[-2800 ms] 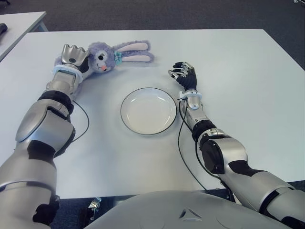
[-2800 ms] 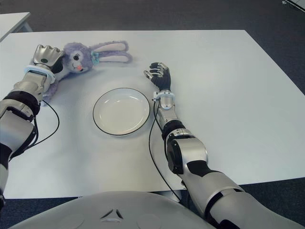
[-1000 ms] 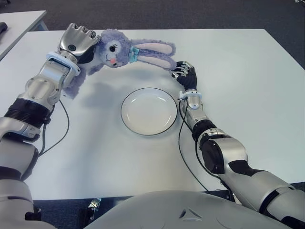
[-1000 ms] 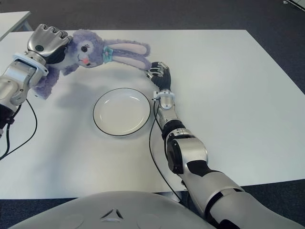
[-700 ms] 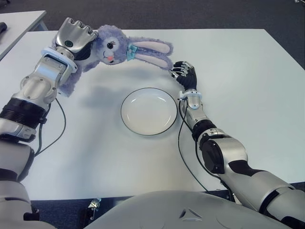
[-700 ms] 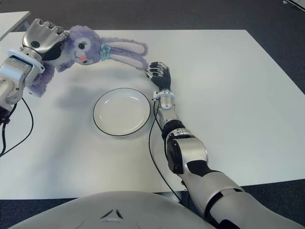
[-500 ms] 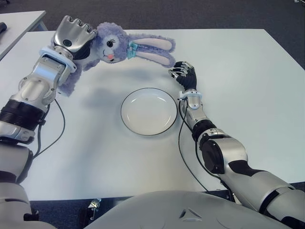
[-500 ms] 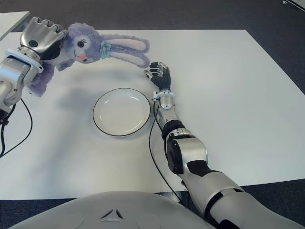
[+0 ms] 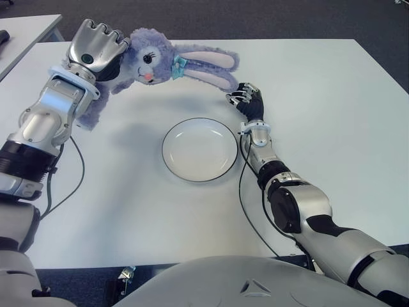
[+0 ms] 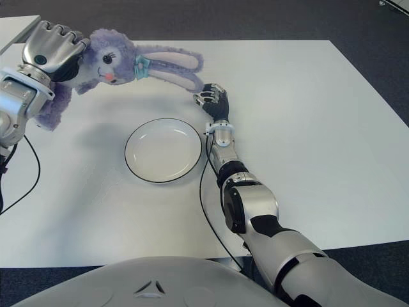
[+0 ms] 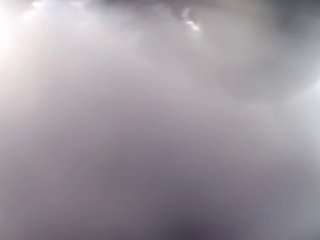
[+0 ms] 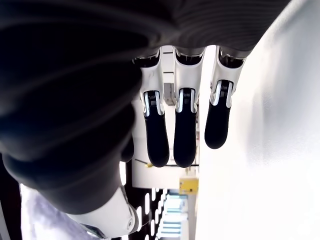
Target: Put the doll into the plate.
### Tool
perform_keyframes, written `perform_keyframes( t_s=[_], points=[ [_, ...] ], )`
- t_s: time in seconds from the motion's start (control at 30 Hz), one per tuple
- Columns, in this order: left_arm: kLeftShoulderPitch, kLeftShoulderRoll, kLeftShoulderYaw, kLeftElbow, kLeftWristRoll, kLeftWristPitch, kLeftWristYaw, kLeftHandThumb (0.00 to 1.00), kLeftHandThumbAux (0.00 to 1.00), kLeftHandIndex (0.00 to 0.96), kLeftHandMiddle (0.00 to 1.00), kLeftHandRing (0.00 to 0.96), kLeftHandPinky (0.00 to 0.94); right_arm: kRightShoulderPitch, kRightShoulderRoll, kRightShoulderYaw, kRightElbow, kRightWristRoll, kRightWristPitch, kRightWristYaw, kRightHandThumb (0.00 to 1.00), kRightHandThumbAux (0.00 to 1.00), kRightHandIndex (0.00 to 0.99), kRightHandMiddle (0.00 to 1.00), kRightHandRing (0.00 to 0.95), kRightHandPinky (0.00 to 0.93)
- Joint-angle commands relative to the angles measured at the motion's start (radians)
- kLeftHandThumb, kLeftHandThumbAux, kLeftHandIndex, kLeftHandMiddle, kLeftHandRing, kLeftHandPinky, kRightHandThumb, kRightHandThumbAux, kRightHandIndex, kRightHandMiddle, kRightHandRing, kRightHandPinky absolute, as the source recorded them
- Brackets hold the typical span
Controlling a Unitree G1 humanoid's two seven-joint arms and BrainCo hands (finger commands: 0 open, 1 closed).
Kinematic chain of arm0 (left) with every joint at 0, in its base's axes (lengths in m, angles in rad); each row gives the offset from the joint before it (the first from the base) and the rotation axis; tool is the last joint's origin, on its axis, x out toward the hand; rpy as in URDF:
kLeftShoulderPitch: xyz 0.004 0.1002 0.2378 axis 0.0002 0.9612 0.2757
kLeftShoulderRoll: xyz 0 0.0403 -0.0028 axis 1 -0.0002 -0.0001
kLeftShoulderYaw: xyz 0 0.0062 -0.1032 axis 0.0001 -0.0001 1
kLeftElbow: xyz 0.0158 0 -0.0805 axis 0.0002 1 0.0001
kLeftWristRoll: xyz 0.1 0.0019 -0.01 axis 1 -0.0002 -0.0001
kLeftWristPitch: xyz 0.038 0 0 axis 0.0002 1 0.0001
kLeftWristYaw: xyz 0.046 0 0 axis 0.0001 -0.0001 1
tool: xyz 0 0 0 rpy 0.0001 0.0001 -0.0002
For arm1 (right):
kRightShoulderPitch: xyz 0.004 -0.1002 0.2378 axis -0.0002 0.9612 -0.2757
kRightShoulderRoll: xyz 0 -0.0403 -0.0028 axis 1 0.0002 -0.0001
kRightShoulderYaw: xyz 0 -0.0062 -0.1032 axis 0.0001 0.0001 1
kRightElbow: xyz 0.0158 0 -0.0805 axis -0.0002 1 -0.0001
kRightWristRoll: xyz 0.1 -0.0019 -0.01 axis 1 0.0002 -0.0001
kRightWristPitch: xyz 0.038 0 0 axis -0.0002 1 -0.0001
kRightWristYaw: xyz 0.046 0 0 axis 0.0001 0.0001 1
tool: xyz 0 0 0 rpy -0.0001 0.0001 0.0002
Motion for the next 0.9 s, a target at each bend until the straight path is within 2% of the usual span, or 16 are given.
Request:
perform_keyframes(
  t_s=[0.03, 0.27, 0.5, 0.9],
  points=[
    [0.086, 0.001, 0.060, -0.137, -0.009, 0.011, -0.041, 0.843, 0.669, 0.403, 0.552, 0.808, 0.825, 0.203, 0.060, -0.007, 0.144, 0.001, 0.132, 0.007, 0.239, 0.910, 0.354, 0.372, 0.360, 0.303],
    [0.121, -0.011, 0.096, -0.214, -0.035, -0.027, -0.030, 0.846, 0.668, 0.403, 0.551, 0.812, 0.833, 0.201, 0.060, -0.009, 0.144, 0.003, 0.134, 0.007, 0.219, 0.915, 0.343, 0.362, 0.349, 0.308],
    [0.130, -0.024, 0.115, -0.263, -0.036, -0.072, 0.004, 0.849, 0.667, 0.402, 0.548, 0.812, 0.828, 0.200, 0.060, -0.008, 0.144, 0.002, 0.131, 0.007, 0.281, 0.924, 0.346, 0.363, 0.353, 0.316],
    [0.138, -0.032, 0.143, -0.337, -0.024, -0.139, 0.001, 0.852, 0.667, 0.400, 0.544, 0.817, 0.822, 0.199, 0.059, -0.008, 0.145, 0.002, 0.135, 0.010, 0.276, 0.917, 0.349, 0.367, 0.358, 0.313]
  ],
)
